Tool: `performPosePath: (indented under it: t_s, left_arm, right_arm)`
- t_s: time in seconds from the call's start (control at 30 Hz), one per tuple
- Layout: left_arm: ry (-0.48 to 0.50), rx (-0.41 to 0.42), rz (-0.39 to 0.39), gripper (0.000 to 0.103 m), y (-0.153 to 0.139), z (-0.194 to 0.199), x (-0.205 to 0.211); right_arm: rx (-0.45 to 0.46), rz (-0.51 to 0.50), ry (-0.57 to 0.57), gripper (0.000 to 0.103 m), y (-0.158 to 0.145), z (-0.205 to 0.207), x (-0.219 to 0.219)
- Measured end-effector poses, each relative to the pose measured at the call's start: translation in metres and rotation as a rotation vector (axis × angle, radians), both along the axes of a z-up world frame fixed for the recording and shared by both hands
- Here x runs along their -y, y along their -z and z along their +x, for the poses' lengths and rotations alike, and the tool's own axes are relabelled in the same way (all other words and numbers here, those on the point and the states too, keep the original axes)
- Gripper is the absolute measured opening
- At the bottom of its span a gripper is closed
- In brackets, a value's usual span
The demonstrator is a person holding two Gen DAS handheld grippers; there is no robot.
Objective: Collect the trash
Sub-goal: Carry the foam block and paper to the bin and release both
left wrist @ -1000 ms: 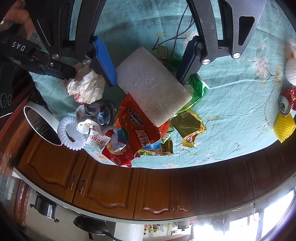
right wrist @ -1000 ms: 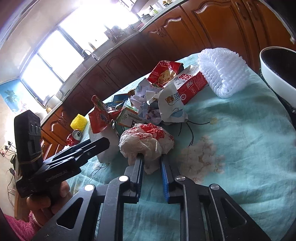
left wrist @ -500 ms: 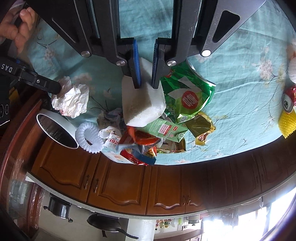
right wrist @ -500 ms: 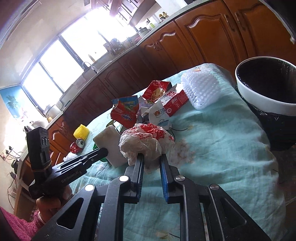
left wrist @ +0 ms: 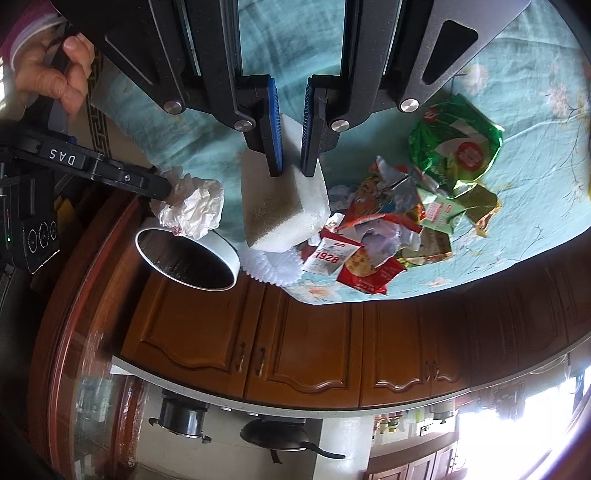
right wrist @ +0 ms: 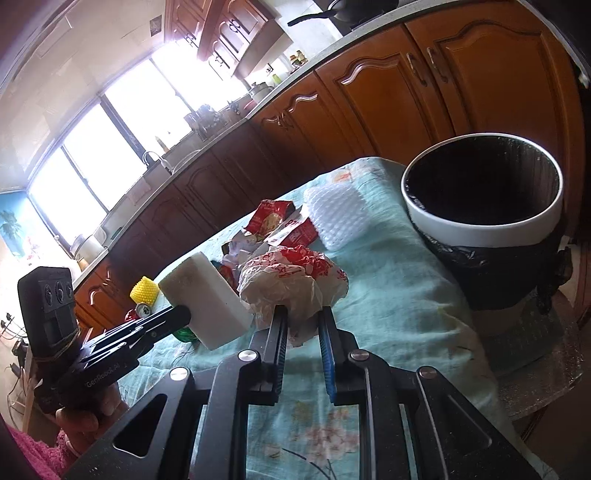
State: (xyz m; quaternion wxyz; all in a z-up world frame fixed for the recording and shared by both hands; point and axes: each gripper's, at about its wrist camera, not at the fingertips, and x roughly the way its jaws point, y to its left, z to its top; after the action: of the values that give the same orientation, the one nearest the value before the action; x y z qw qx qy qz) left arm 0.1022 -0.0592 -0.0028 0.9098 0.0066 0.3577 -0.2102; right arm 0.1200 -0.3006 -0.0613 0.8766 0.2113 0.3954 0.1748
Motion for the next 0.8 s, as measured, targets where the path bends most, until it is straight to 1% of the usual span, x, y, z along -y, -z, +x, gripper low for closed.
performPosePath:
  t_s: [0.27,0.43,0.67,0.8]
  left_arm:
    - [0.068,-0.017,0.009,0.008,0.003,0.033,0.037]
    - [0.096,-0.014,0.026,0.009,0.006,0.056,0.063]
    - [0.136,-0.022,0.022,0.009,0.005,0.094,0.102]
    - [0.168,-0.022,0.031,0.009,0.004,0.118,0.128]
  right_arm:
    - [0.007,-0.048,0.076,0.017,-0.003,0.003,0.040]
    - [0.021,-0.092,0.116,0.017,-0.009,0.006,0.060]
    - [0.025,-0.171,0.186,0.017,-0.019,0.027,0.097]
    - [0.023,-0.224,0.212,0.017,-0.026,0.039,0.110]
